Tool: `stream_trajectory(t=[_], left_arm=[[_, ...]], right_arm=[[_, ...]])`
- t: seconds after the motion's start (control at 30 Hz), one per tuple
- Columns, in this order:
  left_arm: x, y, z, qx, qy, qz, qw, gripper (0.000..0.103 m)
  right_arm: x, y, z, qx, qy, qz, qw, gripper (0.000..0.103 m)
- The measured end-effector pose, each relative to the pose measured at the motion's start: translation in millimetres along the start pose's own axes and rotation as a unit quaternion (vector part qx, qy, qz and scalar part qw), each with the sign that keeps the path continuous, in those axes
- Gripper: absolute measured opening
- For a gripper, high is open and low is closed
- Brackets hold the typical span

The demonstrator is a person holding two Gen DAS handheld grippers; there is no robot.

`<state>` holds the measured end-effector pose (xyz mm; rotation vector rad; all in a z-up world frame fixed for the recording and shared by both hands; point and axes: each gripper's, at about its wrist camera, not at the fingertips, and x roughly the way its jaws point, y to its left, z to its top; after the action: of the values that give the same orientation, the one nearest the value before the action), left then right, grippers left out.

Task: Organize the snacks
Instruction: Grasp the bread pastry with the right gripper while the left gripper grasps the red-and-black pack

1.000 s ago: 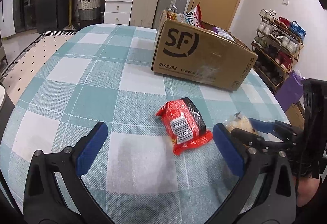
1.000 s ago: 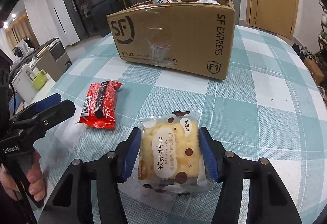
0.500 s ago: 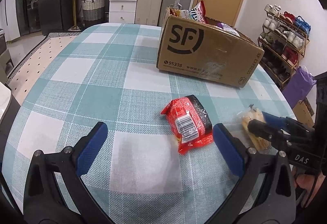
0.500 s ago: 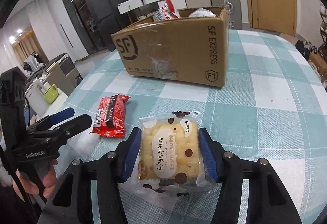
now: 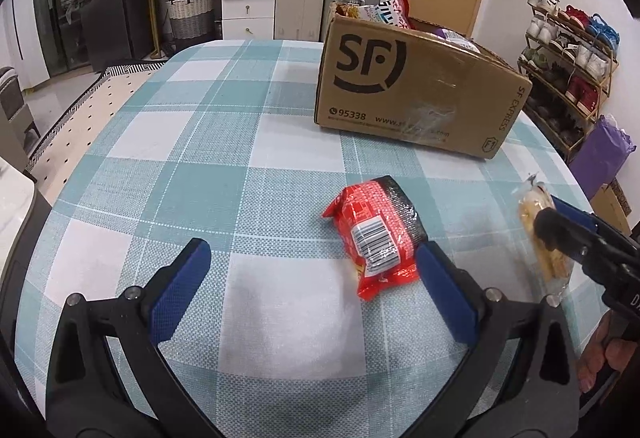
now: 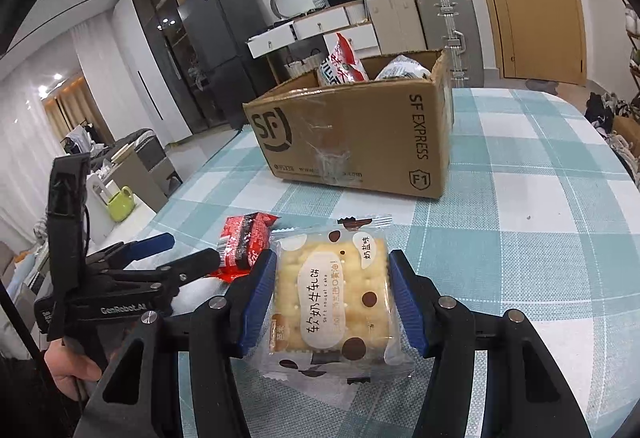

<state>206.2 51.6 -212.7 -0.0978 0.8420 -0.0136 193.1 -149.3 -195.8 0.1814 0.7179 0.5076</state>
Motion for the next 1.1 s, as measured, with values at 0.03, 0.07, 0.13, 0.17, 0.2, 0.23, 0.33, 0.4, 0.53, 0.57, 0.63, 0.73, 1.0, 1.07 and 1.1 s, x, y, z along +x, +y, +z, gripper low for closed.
stream_trajectory(t=[0.03, 0.07, 0.13, 0.17, 0.2, 0.23, 0.33, 0.4, 0.53, 0.57, 0.63, 0.73, 1.0, 1.07, 1.1], left_arm=[[0.8, -1.3, 0.4, 0.000, 0.001, 0.001, 1.0000, 0.103], [1.4, -2.5, 0.3, 0.001, 0.002, 0.000, 1.0000, 0.103], [2.4, -5.5, 0.0, 0.005, 0.005, 0.000, 1.0000, 0.103], [2.7, -7.0, 0.0, 0.006, 0.006, 0.000, 1.0000, 0.103], [3.1, -8.4, 0.2, 0.008, 0.007, -0.003, 0.9999, 0.103], [4.0, -9.6, 0.5, 0.010, 0.008, -0.007, 0.9999, 0.103], [8.3, -16.2, 2.3, 0.016, 0.013, -0.013, 0.9997, 0.103], [14.0, -22.9, 5.5, 0.026, 0.020, -0.009, 0.9994, 0.103], [22.8, -32.7, 11.2, 0.038, 0.022, -0.003, 0.9990, 0.103], [26.7, -36.0, 13.5, 0.041, 0.027, -0.001, 0.9988, 0.103], [32.2, -39.4, 16.0, 0.045, 0.033, -0.001, 0.9984, 0.103], [43.8, -41.3, 19.8, 0.041, 0.053, 0.021, 0.9975, 0.103], [50.4, -32.5, 22.5, 0.017, 0.068, 0.016, 0.9974, 0.100], [49.3, -30.2, 21.6, 0.014, 0.067, 0.014, 0.9976, 0.098], [48.6, -29.3, 22.2, 0.013, 0.065, 0.012, 0.9977, 0.097]], right_arm=[[-1.3, -0.8, 0.0, 0.002, -0.003, 0.005, 1.000, 0.058], [-2.4, -2.0, -0.1, 0.005, -0.006, 0.010, 1.000, 0.058], [-3.8, -4.7, -0.3, 0.011, -0.008, 0.022, 1.000, 0.058], [-4.6, -5.7, -0.3, 0.014, -0.010, 0.024, 1.000, 0.058], [-5.5, -5.6, -0.5, 0.015, -0.012, 0.026, 0.999, 0.058], [-6.0, -5.3, -0.5, 0.014, -0.013, 0.030, 0.999, 0.058], [-6.9, -4.0, -0.4, 0.012, -0.014, 0.035, 0.999, 0.058], [-7.1, -4.9, -0.3, 0.015, -0.013, 0.037, 0.999, 0.058], [-7.8, -9.2, -0.7, 0.023, -0.014, 0.046, 0.999, 0.058], [-8.0, -10.1, -0.8, 0.025, -0.014, 0.048, 0.998, 0.058], [-7.9, -11.3, -0.8, 0.029, -0.013, 0.050, 0.998, 0.058], [-7.9, -12.9, -0.7, 0.033, -0.014, 0.051, 0.998, 0.058], [-8.7, -15.2, -0.9, 0.041, -0.016, 0.051, 0.998, 0.058], [-8.7, -15.7, -0.8, 0.042, -0.016, 0.050, 0.998, 0.058], [-9.0, -15.6, -0.8, 0.041, -0.017, 0.050, 0.998, 0.058]])
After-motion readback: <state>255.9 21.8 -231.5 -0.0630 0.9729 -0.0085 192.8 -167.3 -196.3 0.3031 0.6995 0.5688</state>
